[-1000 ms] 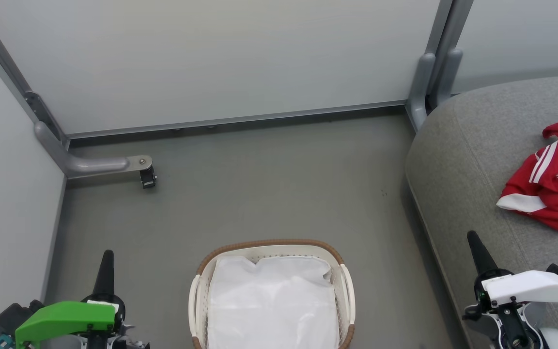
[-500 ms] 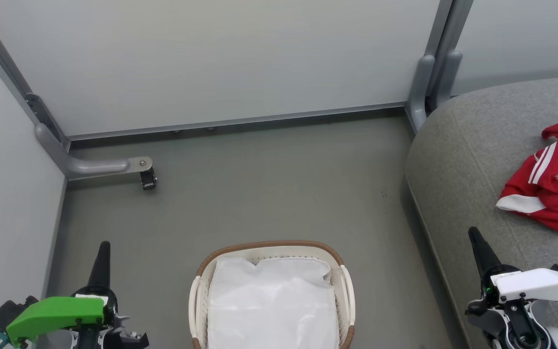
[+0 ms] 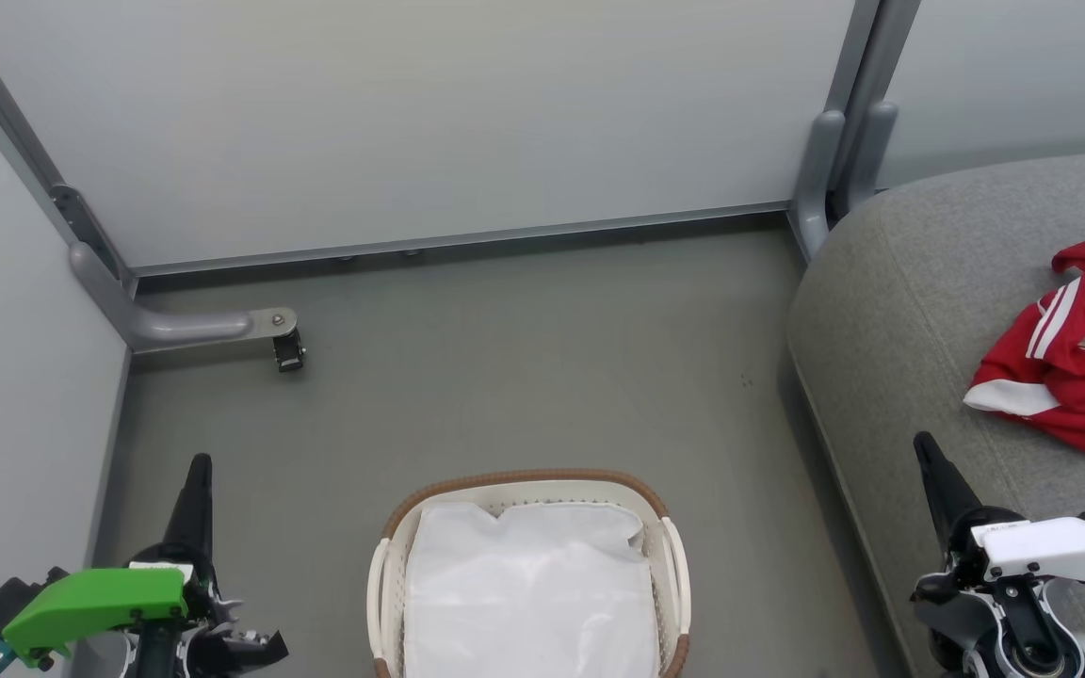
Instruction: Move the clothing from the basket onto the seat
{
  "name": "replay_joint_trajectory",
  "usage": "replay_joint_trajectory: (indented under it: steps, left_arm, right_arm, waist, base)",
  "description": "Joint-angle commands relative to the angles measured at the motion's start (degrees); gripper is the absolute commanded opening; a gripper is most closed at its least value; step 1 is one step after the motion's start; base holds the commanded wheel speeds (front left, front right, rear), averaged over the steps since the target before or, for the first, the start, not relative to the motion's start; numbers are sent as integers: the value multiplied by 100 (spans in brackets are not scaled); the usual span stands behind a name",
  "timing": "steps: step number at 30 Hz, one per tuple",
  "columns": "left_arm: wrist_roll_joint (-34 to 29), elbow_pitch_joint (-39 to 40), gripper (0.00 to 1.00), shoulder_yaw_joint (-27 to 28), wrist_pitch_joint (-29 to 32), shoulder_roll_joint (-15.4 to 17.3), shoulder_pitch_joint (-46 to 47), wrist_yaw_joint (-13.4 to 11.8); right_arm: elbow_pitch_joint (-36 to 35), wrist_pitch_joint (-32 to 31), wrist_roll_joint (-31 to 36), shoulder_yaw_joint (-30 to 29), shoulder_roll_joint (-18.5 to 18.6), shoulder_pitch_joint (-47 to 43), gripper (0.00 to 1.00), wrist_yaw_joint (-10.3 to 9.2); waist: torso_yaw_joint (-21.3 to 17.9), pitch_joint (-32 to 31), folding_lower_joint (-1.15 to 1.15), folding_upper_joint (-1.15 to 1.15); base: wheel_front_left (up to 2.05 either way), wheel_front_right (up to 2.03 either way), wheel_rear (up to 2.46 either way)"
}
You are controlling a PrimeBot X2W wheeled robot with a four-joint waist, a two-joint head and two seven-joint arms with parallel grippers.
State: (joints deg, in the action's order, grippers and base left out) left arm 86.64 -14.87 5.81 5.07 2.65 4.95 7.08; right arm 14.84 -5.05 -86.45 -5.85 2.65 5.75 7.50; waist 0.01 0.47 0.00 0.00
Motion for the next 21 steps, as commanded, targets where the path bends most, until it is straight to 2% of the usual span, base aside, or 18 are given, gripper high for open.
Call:
replay_joint_trajectory:
  steps: [1, 14, 21]
  left_arm:
    - [126, 46, 0, 40, 34, 37, 129, 34]
    - [605, 98, 0, 90, 169, 39, 181, 61]
    - [586, 90, 0, 86, 171, 40, 160, 59]
  right_arm:
    - [-47, -45, -124, -31, 36, 66, 0, -1]
    - [-103, -173, -624, -83, 39, 65, 0, -2]
    - [-98, -169, -607, -80, 39, 64, 0, -2]
  waist:
    - [0, -3, 0, 0]
    - [-1, -29, 0, 0]
    - [-1, -30, 0, 0]
  base:
    - [0, 0, 0]
    - [0, 0, 0]
    - [0, 0, 0]
